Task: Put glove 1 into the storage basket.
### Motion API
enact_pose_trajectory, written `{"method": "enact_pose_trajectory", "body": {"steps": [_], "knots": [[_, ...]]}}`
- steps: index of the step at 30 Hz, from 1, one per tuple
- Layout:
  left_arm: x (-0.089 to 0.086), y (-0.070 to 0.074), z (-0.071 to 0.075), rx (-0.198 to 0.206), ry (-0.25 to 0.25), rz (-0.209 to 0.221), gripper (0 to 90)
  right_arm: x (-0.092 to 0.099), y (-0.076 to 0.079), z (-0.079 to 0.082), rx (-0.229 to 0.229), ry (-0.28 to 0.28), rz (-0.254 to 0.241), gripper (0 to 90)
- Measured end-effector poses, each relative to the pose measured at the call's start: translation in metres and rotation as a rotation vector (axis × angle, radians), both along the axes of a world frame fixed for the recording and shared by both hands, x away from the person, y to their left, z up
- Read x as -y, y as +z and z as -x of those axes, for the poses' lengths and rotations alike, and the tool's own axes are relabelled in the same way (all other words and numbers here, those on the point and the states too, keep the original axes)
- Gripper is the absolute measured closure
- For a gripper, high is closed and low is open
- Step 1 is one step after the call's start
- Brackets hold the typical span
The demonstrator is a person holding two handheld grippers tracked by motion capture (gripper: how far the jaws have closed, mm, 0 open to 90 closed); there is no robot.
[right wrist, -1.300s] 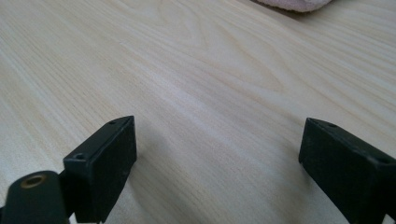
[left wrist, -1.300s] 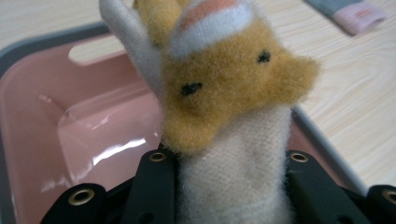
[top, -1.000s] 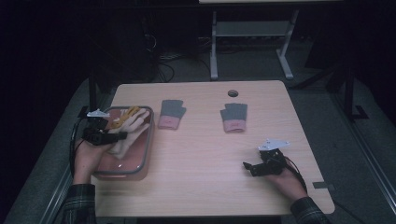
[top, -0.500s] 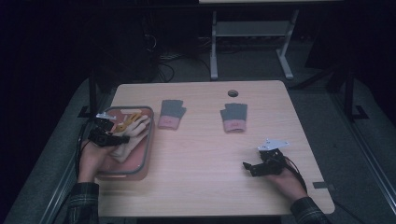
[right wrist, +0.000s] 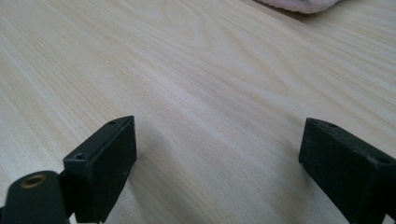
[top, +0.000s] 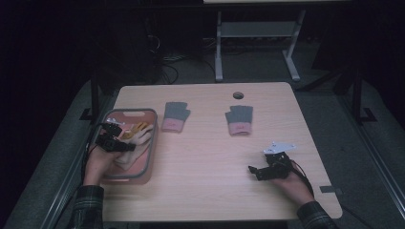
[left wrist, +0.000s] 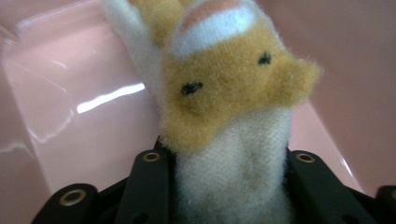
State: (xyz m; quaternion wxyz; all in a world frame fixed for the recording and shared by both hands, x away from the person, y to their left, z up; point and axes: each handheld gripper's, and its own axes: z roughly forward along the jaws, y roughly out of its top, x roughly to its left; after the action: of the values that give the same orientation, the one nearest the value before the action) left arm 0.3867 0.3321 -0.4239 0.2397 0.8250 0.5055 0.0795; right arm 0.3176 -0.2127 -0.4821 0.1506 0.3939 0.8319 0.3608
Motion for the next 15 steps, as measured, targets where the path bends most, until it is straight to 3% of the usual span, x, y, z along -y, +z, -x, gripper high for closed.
{"method": "enact_pose_trajectory", "body": {"steps": [3,6,11,15], "knots": [[-0.001,-0.004,-0.001,-0.018,-0.001,0.0,56.3,0.0,0.0,0.0,0.0,0.0,0.0,10.8],[-0.001,-0.007,-0.002,-0.036,-0.007,0.015,43.3,0.0,0.0,0.0,0.0,0.0,0.0,10.8],[0.0,-0.004,-0.001,-0.004,-0.006,0.022,24.5,0.0,0.0,0.0,0.0,0.001,0.0,10.8],[-0.001,0.004,0.001,0.031,0.004,0.019,16.0,0.0,0.0,0.0,0.0,0.002,0.0,10.8]]}}
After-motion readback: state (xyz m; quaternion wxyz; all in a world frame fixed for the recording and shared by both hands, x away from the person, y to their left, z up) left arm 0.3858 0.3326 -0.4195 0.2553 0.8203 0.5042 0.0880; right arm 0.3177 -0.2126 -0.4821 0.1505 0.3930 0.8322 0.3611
